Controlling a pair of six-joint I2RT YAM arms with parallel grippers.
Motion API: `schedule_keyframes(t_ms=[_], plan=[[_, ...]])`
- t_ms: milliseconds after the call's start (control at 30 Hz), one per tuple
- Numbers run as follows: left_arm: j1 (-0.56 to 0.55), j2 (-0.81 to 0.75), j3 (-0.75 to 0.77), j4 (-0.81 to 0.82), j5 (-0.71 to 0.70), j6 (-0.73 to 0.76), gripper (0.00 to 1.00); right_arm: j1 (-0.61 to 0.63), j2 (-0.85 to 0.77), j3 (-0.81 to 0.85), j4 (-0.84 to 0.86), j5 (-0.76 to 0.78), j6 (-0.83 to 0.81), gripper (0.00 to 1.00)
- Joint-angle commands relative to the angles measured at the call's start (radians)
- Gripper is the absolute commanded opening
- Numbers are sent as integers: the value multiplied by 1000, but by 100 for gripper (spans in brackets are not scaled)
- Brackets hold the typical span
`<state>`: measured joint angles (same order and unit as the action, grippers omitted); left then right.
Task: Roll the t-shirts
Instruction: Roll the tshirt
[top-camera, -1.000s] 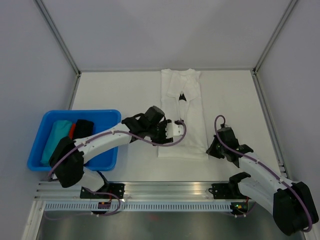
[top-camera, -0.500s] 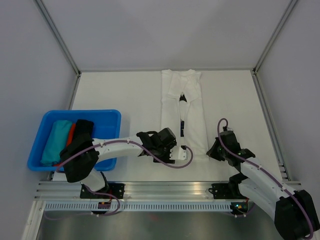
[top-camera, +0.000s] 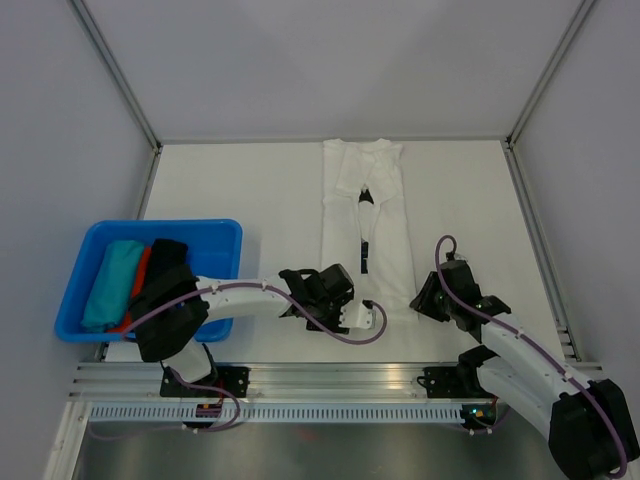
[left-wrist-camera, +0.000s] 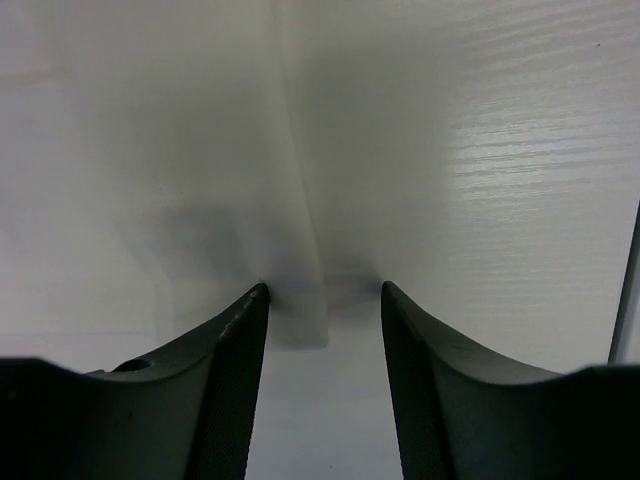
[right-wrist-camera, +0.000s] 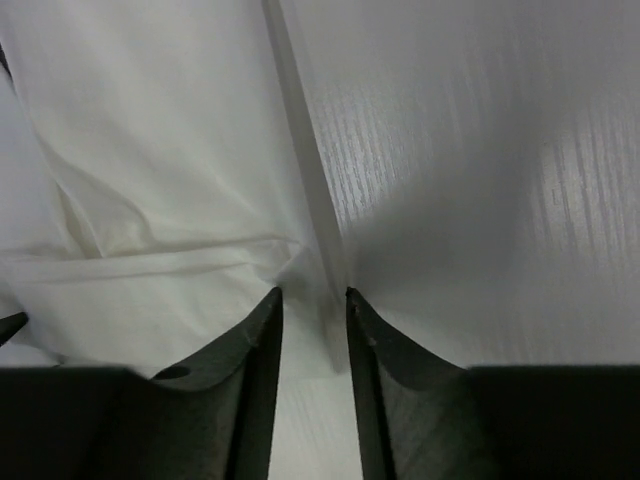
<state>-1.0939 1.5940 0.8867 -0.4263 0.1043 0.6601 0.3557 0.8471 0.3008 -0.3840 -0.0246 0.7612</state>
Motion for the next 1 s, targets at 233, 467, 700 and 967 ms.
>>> schedule_keyframes(t_ms=[233, 467, 700, 967], plan=[[20, 35, -9, 57, -8, -54, 22, -4, -62, 237, -69, 9, -161, 54], [89, -12, 26, -1, 157, -42, 2, -4, -166, 317, 43, -35, -558, 57], [232, -11, 120, -178, 389, -7, 2, -4, -202, 276, -14, -411, -1291, 58], [275, 35, 179, -216, 420, 15, 2, 51, -45, 238, -371, -546, -1799, 58]])
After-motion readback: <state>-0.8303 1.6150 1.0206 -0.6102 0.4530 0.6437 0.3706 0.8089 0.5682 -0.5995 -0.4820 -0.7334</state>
